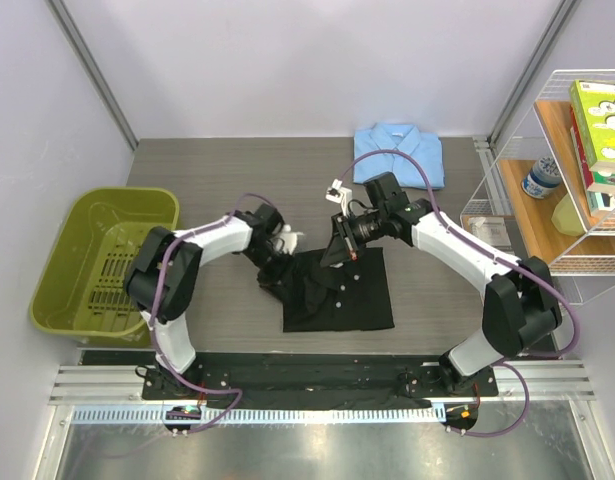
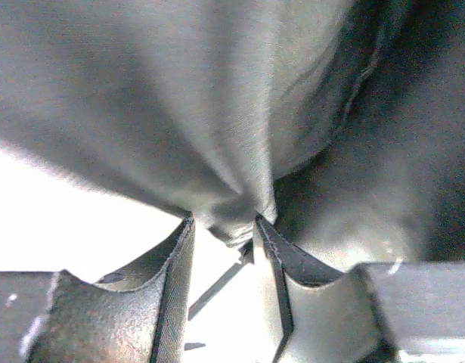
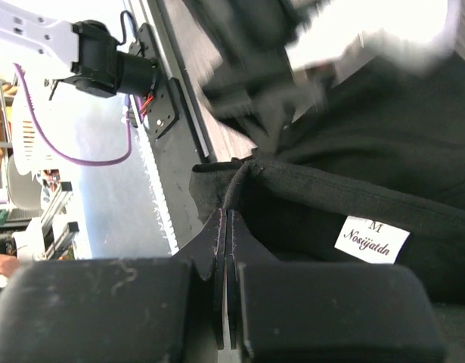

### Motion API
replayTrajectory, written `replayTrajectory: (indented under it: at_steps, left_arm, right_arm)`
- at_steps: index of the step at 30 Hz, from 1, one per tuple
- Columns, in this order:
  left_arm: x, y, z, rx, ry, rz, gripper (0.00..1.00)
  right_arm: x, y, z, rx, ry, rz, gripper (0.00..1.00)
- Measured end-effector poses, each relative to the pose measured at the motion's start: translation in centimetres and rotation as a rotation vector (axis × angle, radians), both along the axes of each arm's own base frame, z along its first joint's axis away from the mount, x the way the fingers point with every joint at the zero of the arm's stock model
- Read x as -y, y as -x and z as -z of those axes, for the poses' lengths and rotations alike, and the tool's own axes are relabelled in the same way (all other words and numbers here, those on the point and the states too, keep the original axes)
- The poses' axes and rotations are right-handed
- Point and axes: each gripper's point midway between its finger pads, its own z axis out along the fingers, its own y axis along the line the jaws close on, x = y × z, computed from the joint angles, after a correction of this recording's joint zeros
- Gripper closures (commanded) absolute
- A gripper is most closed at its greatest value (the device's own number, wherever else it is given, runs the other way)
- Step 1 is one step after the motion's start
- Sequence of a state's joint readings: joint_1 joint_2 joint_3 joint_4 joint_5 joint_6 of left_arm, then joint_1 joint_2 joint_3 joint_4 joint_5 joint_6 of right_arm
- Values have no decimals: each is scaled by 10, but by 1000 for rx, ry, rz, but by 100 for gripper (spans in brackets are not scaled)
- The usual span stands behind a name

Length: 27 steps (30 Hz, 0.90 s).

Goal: Fold and stack the long sleeve shirts
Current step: Fold the shirt

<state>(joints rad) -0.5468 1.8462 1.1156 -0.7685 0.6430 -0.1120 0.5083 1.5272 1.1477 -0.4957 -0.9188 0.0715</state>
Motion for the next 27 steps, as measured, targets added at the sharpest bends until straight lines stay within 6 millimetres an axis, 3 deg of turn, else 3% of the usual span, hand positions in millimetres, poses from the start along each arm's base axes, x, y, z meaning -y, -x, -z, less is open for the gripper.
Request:
replayTrajectory:
  at_steps: [5, 12, 15, 18, 21, 24, 27]
  left_arm:
    - [-23, -37, -33, 70, 99, -136, 53]
    - [-49, -62, -62, 138, 165, -255, 50]
    - [-57, -68, -63, 146, 162, -287, 49]
    - [-63, -70, -65, 164, 154, -306, 48]
    - [-64, -71, -71, 206, 160, -308, 48]
    - [-63, -74, -82, 255, 181, -304, 47]
    - [-57, -71, -92, 296, 202, -273, 49]
  right_arm:
    - [-2, -8, 7, 4, 10, 21, 98]
    - [-9, -36, 12, 50, 19, 114, 97]
    - [-11, -50, 13, 94, 15, 169, 70]
    - [-11, -61, 19, 115, 31, 217, 51]
    - [-10, -69, 27, 133, 57, 240, 44]
    - [-1, -72, 29, 136, 94, 251, 44]
    - [18, -76, 21, 168, 124, 255, 56]
